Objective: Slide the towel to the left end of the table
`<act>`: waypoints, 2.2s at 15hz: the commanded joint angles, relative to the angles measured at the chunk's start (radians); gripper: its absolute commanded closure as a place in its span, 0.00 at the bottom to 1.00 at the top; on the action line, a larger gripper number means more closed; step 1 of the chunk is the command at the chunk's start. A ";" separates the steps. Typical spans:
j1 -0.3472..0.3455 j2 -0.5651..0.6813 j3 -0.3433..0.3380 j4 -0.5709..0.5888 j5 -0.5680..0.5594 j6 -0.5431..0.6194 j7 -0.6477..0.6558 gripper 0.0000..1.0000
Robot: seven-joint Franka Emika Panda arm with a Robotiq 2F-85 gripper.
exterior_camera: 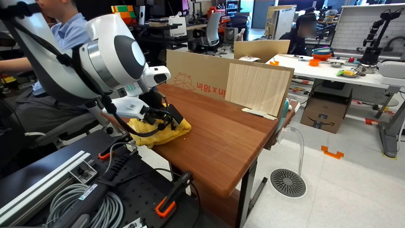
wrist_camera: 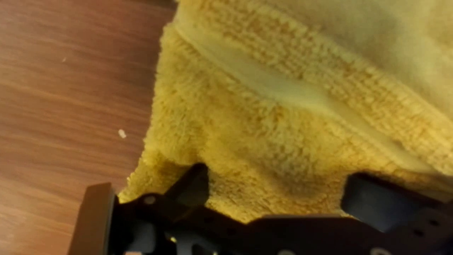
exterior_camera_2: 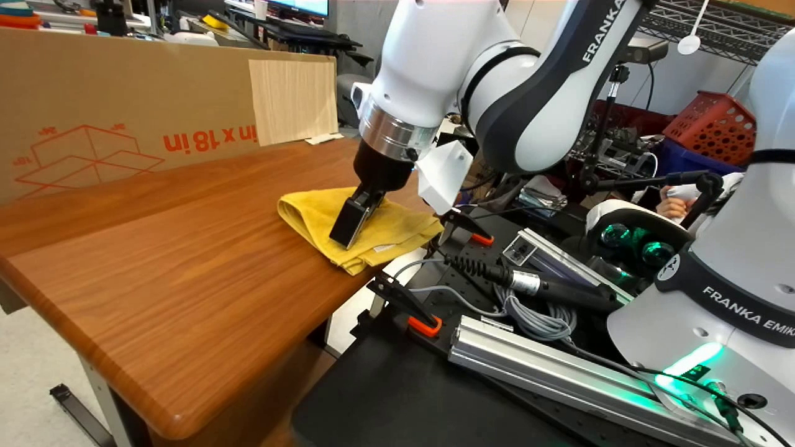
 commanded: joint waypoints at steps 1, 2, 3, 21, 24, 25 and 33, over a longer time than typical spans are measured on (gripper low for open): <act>-0.256 0.010 0.268 -0.074 0.106 0.064 -0.124 0.00; -0.304 0.037 0.338 -0.062 0.122 0.071 -0.108 0.00; -0.332 0.059 0.408 -0.059 0.269 0.083 -0.196 0.00; -0.432 0.229 0.680 0.737 0.981 -0.471 -0.144 0.00; -0.445 0.175 0.664 0.686 0.998 -0.497 -0.166 0.00; -0.451 0.149 0.664 0.658 1.001 -0.491 -0.177 0.00; -0.508 -0.124 0.637 0.378 0.997 -0.484 -0.291 0.00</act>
